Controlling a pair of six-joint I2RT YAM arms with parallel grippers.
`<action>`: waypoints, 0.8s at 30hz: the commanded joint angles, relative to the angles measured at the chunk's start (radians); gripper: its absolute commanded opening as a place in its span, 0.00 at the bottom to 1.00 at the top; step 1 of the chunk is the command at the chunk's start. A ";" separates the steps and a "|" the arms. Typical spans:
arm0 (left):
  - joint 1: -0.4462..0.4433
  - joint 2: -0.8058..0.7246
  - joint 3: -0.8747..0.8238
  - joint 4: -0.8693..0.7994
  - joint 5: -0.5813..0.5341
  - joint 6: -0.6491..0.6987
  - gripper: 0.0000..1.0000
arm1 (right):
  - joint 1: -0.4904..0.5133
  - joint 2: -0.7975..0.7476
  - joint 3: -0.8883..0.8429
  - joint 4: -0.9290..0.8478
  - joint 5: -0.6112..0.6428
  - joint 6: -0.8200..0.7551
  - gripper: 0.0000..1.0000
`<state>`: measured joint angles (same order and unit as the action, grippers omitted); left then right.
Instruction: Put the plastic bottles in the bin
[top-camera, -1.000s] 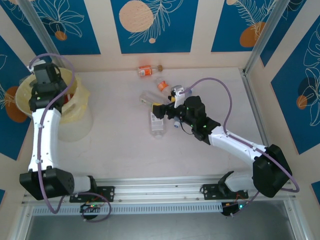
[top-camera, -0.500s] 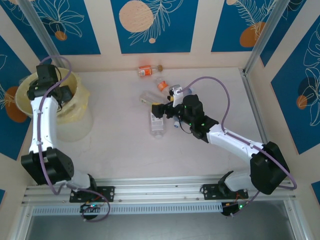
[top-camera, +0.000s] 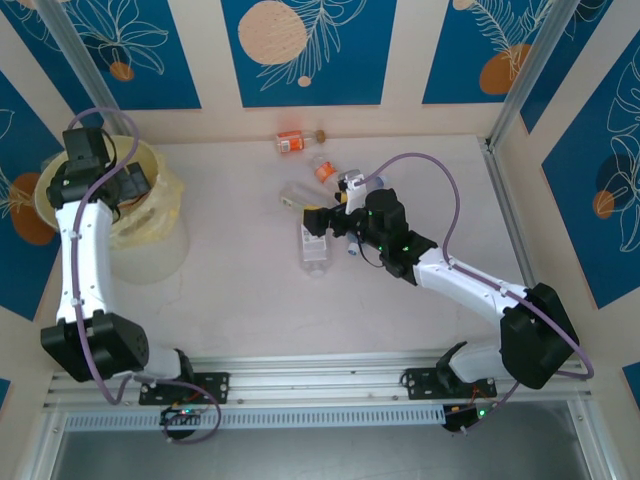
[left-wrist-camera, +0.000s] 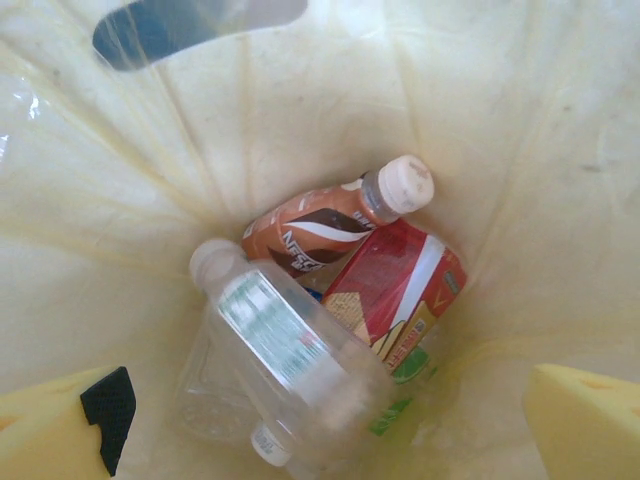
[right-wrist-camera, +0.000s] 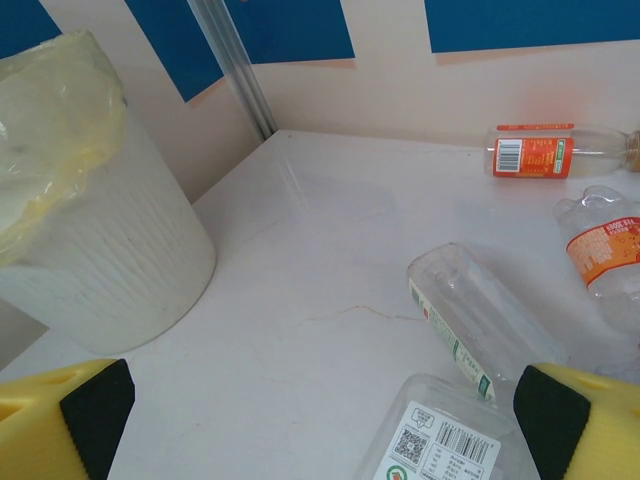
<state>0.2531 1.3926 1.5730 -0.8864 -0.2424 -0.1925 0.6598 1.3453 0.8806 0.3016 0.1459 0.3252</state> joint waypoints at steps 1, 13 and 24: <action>0.006 -0.044 -0.034 0.059 0.052 -0.010 1.00 | -0.002 -0.003 0.012 0.010 0.017 0.014 1.00; 0.007 -0.069 -0.034 0.106 0.161 -0.025 1.00 | -0.006 0.005 0.013 -0.012 0.076 0.035 1.00; 0.005 -0.215 -0.130 0.283 0.332 -0.086 1.00 | -0.116 0.064 0.078 -0.389 0.276 0.267 1.00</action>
<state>0.2531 1.2232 1.4620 -0.6857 0.0238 -0.2356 0.5846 1.3743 0.9138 0.1024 0.3286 0.4782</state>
